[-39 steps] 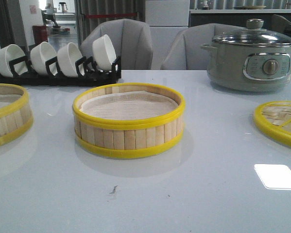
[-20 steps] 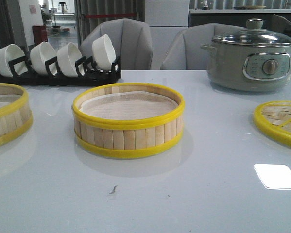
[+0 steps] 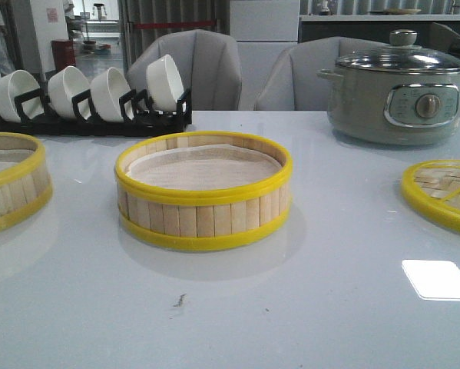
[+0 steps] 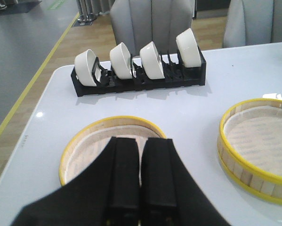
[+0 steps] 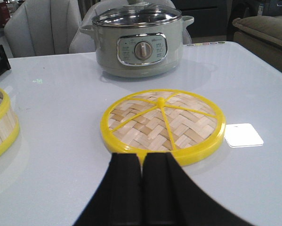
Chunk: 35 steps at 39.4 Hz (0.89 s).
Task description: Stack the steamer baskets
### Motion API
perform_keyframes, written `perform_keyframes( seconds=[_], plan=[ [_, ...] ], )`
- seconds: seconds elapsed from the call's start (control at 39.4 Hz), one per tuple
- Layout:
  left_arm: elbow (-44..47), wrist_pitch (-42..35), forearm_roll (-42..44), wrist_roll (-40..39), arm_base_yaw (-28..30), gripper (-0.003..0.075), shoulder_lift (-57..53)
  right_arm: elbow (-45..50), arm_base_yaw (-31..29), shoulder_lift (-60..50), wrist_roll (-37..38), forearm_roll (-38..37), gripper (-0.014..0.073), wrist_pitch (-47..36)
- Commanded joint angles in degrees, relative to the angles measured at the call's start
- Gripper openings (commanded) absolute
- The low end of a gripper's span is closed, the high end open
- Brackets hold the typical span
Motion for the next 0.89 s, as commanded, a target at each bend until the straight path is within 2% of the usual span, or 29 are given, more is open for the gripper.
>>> perform_keyframes(
  seconds=[0.0,0.15,0.25,0.51,0.86],
  plan=[
    [-11.4,0.9,1.6,-0.5,-0.3,0.0088,8.1,-0.9,-0.1,-1.2,-0.3,-0.1,0.0055,-4.8],
    [-18.9,7.3,2.2,-0.5,-0.6,0.0088,17.2,-0.9,-0.1,-1.2,-0.3,-0.1,0.0055,-4.8],
    [-19.7,10.3,2.2,-0.5,-0.6,0.0088,20.4,-0.9,-0.1,-1.2,-0.3,-0.1,0.0055,-4.8],
    [-19.5,10.8,1.1,-0.1,-0.6,0.0088,24.9,-0.9,-0.1,-1.2,-0.3,-0.1,0.0055,-4.8],
    [-19.6,8.7,0.9,-0.1,-0.6,0.0088,25.4,-0.9,-0.1,-1.2,-0.3,-0.1,0.0055,-4.8]
  ],
)
